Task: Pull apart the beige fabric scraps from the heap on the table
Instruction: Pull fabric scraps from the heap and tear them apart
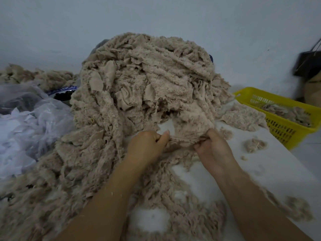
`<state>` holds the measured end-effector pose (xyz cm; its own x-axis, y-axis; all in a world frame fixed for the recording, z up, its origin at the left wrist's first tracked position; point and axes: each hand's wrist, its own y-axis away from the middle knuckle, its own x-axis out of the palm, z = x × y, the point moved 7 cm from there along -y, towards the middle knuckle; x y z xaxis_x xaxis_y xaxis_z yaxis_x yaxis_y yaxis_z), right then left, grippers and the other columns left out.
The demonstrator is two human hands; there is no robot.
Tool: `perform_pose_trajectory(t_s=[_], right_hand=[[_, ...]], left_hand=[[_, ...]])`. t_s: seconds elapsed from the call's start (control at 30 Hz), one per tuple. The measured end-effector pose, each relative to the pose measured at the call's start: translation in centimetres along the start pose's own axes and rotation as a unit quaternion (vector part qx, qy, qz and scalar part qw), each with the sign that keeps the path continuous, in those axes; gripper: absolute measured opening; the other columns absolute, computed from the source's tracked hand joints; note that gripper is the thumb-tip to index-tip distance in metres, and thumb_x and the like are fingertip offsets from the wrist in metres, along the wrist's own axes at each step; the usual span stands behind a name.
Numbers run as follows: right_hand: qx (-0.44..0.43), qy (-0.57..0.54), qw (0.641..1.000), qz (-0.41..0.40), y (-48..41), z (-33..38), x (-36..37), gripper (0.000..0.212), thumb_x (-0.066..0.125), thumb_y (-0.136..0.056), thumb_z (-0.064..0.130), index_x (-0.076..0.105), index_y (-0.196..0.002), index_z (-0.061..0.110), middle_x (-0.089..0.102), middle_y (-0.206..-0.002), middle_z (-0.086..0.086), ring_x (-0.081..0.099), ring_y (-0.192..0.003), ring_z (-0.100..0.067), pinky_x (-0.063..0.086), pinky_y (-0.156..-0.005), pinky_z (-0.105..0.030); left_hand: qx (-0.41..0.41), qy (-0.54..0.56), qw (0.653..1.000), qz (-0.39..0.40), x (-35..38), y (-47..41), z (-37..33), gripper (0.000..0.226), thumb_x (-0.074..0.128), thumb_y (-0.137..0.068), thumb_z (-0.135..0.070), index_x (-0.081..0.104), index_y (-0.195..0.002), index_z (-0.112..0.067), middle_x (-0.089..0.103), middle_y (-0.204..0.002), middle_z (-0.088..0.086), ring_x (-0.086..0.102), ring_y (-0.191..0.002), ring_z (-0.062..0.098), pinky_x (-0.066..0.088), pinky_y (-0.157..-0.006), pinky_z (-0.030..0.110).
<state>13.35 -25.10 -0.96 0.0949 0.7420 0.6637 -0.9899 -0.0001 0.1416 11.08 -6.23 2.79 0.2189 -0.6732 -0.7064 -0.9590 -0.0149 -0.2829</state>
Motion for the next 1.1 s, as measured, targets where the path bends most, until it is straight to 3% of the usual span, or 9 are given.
perform_pose_trajectory(t_s=[0.1,0.3,0.5,0.6,0.7,0.87,0.93,1.0,1.1], right_hand=[[0.007,-0.072,0.997,-0.018,0.1,0.1,-0.1,0.029,0.037,-0.096,-0.001,0.05,-0.074,0.013,0.051,-0.07,0.0,0.051,-0.059,-0.01,0.045,-0.057,-0.022],[0.031,-0.118,0.992,-0.018,0.5,-0.7,0.8,0.022,0.04,-0.096,-0.003,0.054,-0.085,0.01,0.057,-0.077,-0.004,0.054,-0.07,-0.015,0.052,-0.072,-0.027],[0.034,-0.003,0.999,-0.01,0.9,-1.1,0.4,0.011,0.047,-0.103,0.013,0.055,-0.098,0.009,0.057,-0.079,-0.004,0.055,-0.058,-0.01,0.048,-0.052,-0.022],[0.029,0.054,0.998,0.021,1.4,-1.2,1.0,0.022,0.053,-0.101,0.027,0.064,-0.107,0.009,0.06,-0.087,-0.007,0.056,-0.067,-0.014,0.049,-0.059,-0.025],[0.004,0.159,0.982,0.101,2.2,-1.4,2.5,0.056,0.065,-0.082,0.058,0.066,-0.122,0.019,0.066,-0.109,-0.003,0.06,-0.087,-0.019,0.052,-0.073,-0.03],[-0.035,0.416,0.889,0.188,3.8,-3.1,4.0,0.059,0.066,-0.079,0.069,0.057,-0.129,0.039,0.068,-0.118,0.013,0.067,-0.104,-0.008,0.055,-0.087,-0.032],[-0.085,0.487,0.859,0.136,3.4,-2.1,3.8,0.014,0.058,-0.094,0.054,0.062,-0.106,0.048,0.071,-0.086,0.016,0.065,-0.072,-0.003,0.051,-0.067,-0.024],[-0.117,0.504,0.853,0.07,2.7,-0.8,2.8,0.013,0.052,-0.1,0.042,0.061,-0.093,0.048,0.063,-0.066,0.013,0.055,-0.055,-0.005,0.044,-0.058,-0.027],[-0.142,0.352,0.924,-0.055,1.4,1.5,0.1,0.013,0.049,-0.103,0.035,0.061,-0.105,0.039,0.067,-0.097,0.009,0.065,-0.086,-0.008,0.053,-0.076,-0.037]], left_hand=[[-0.015,0.06,0.996,-0.064,-1.0,0.0,-0.3,0.067,0.052,-0.1,-0.042,0.034,-0.04,-0.018,0.037,-0.041,0.001,0.036,-0.04,0.022,0.042,-0.049,0.039],[-0.095,0.409,0.889,-0.184,-2.1,0.6,1.2,0.069,0.053,-0.099,-0.047,0.036,-0.037,-0.024,0.031,-0.038,-0.009,0.027,-0.034,0.008,0.031,-0.04,0.016],[-0.095,0.508,0.856,0.027,0.8,-0.2,0.6,0.017,0.065,-0.09,-0.041,0.076,-0.097,-0.03,0.074,-0.104,0.0,0.071,-0.095,0.017,0.057,-0.086,0.038],[-0.082,0.548,0.831,0.06,0.7,0.0,0.2,0.028,0.06,-0.098,-0.013,0.073,-0.114,-0.032,0.071,-0.113,0.005,0.072,-0.088,0.015,0.057,-0.071,0.026],[-0.079,0.579,0.806,0.095,0.8,0.2,-0.4,0.031,0.062,-0.096,-0.018,0.07,-0.122,-0.032,0.069,-0.124,0.011,0.07,-0.106,0.024,0.059,-0.082,0.036],[-0.085,0.617,0.772,0.129,1.2,0.5,-1.1,0.034,0.065,-0.088,-0.023,0.07,-0.122,-0.024,0.071,-0.111,0.011,0.07,-0.096,0.021,0.059,-0.076,0.033],[-0.091,0.631,0.763,0.111,0.9,0.3,-0.8,0.028,0.064,-0.087,-0.023,0.075,-0.113,-0.023,0.071,-0.111,0.012,0.069,-0.097,0.023,0.059,-0.08,0.037],[-0.101,0.656,0.744,0.076,0.2,0.0,0.0,0.022,0.065,-0.085,-0.021,0.078,-0.102,-0.022,0.072,-0.101,0.011,0.07,-0.09,0.023,0.059,-0.078,0.038],[-0.118,0.707,0.697,0.018,-1.0,-0.6,1.7,0.016,0.068,-0.08,-0.018,0.08,-0.091,-0.021,0.071,-0.08,0.007,0.07,-0.071,0.02,0.061,-0.067,0.034]])
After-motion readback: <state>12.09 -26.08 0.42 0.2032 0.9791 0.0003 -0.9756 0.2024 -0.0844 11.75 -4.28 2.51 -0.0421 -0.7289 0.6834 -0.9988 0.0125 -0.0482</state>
